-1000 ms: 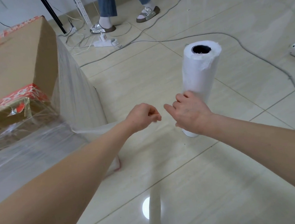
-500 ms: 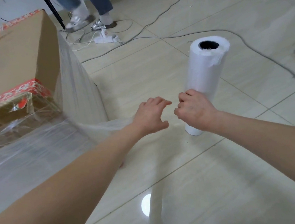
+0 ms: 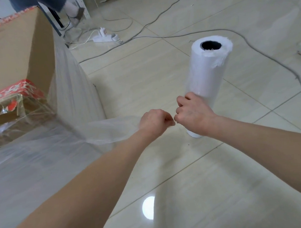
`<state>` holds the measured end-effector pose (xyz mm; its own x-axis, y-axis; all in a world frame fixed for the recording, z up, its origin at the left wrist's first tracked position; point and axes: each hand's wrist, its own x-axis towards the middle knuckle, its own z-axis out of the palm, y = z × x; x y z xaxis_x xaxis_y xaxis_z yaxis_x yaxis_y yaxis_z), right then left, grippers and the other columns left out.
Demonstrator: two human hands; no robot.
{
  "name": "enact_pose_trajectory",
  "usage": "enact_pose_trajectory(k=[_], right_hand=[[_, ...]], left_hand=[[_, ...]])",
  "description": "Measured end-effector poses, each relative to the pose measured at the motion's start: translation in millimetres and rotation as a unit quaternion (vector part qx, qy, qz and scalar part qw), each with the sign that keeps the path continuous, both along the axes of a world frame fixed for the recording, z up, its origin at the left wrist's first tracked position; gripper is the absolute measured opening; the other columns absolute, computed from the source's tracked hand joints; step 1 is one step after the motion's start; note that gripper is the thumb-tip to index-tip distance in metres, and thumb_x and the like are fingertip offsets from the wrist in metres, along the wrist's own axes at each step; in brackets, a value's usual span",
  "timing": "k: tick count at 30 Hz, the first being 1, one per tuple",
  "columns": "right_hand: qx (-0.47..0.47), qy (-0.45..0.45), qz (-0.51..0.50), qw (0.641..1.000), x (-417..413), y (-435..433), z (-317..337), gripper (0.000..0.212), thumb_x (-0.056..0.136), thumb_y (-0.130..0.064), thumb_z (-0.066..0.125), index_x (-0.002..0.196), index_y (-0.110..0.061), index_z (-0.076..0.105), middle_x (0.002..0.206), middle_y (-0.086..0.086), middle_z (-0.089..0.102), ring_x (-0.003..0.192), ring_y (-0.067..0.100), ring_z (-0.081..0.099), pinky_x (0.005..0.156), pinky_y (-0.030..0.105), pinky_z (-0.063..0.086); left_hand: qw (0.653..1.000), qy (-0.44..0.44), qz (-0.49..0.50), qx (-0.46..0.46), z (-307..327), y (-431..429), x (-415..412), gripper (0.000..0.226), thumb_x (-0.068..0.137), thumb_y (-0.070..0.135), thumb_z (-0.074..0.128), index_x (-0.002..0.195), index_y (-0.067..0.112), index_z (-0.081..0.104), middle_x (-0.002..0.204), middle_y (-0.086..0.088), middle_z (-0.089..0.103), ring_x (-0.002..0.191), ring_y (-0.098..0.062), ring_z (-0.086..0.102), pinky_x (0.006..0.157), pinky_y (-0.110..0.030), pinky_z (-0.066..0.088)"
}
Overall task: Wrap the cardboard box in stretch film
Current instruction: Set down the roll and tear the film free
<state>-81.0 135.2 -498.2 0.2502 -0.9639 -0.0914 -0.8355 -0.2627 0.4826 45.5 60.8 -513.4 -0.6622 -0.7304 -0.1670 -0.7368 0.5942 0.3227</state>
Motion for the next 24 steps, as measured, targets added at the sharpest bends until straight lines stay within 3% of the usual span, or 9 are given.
enact_pose_trajectory(k=[2, 3, 9, 13, 18, 20, 22, 24], right_hand=[[-0.029, -0.014, 0.026, 0.999, -0.2, -0.6, -1.9, 0.022, 0.039, -0.011, 0.081, 0.046, -0.023, 0.064, 0.044, -0.012, 0.051, 0.069, 0.021, 0.056, 0.062, 0.029, 0.042], [-0.031, -0.012, 0.028, 0.999, -1.5, 0.5, -5.3, 0.026, 0.033, -0.007, 0.081, 0.040, -0.022, 0.060, 0.039, -0.012, 0.046, 0.065, 0.021, 0.055, 0.059, 0.028, 0.042], [-0.031, -0.024, 0.064, 0.997, -7.2, 14.9, -7.3, 0.029, 0.034, -0.002, 0.077, 0.039, -0.020, 0.055, 0.038, -0.010, 0.042, 0.061, 0.022, 0.052, 0.056, 0.029, 0.040], [-0.012, -0.049, 0.034, 0.998, -7.2, 12.7, -9.1, 0.032, 0.033, -0.001, 0.082, 0.042, -0.017, 0.055, 0.040, -0.006, 0.044, 0.059, 0.024, 0.052, 0.054, 0.030, 0.039], [-0.015, -0.068, 0.012, 0.997, 2.6, 0.6, -8.3, 0.032, 0.033, -0.020, 0.091, 0.050, -0.021, 0.064, 0.045, -0.008, 0.055, 0.062, 0.021, 0.057, 0.056, 0.027, 0.039], [-0.020, -0.065, 0.002, 0.998, 5.3, -2.5, -10.1, 0.031, 0.035, -0.026, 0.089, 0.052, -0.023, 0.064, 0.046, -0.011, 0.056, 0.064, 0.018, 0.057, 0.057, 0.025, 0.036], [-0.027, -0.067, -0.007, 0.997, 6.2, -0.4, -7.1, 0.029, 0.037, -0.022, 0.086, 0.056, -0.022, 0.064, 0.046, -0.010, 0.057, 0.064, 0.018, 0.057, 0.057, 0.026, 0.036], [-0.020, -0.057, -0.004, 0.998, 3.8, 2.6, -5.9, 0.021, 0.056, -0.020, 0.080, 0.072, -0.018, 0.066, 0.062, -0.005, 0.066, 0.077, 0.022, 0.059, 0.064, 0.029, 0.040]], left_hand=[[1.000, 0.010, 0.012, 0.009, -0.7, -3.7, 1.6, 0.018, 0.090, 0.028, 0.061, 0.101, 0.020, 0.073, 0.097, 0.000, 0.071, 0.095, -0.019, 0.062, 0.071, -0.025, 0.042], [1.000, 0.014, 0.023, 0.016, -1.2, -6.7, 2.8, 0.016, 0.089, 0.027, 0.062, 0.098, 0.020, 0.074, 0.095, 0.000, 0.071, 0.093, -0.019, 0.062, 0.072, -0.026, 0.044], [0.993, 0.044, 0.099, 0.036, -7.3, -30.7, 18.5, 0.014, 0.086, 0.024, 0.064, 0.091, 0.018, 0.075, 0.093, -0.001, 0.072, 0.091, -0.018, 0.064, 0.077, -0.028, 0.050], [0.998, 0.005, 0.033, 0.052, -12.7, -29.4, 21.5, 0.010, 0.085, 0.021, 0.065, 0.093, 0.020, 0.071, 0.095, 0.001, 0.070, 0.095, -0.019, 0.064, 0.082, -0.030, 0.051], [0.999, 0.005, -0.037, -0.003, -13.5, -7.3, 3.2, 0.070, 0.074, 0.040, 0.077, 0.135, 0.026, 0.046, 0.128, 0.006, 0.055, 0.119, -0.020, 0.046, 0.097, -0.034, 0.038], [0.998, -0.028, -0.050, -0.020, -18.3, 0.3, -6.2, 0.063, 0.076, 0.043, 0.074, 0.131, 0.027, 0.049, 0.122, 0.003, 0.058, 0.117, -0.022, 0.046, 0.093, -0.033, 0.036], [0.996, -0.071, -0.043, -0.028, -23.4, 2.2, -10.3, 0.037, 0.086, 0.039, 0.065, 0.119, 0.025, 0.059, 0.114, 0.000, 0.063, 0.114, -0.021, 0.050, 0.090, -0.030, 0.034], [0.997, -0.076, -0.004, -0.018, -27.2, -2.2, -7.1, 0.021, 0.092, 0.031, 0.055, 0.108, 0.025, 0.067, 0.110, 0.000, 0.067, 0.109, -0.020, 0.057, 0.087, -0.027, 0.036]])
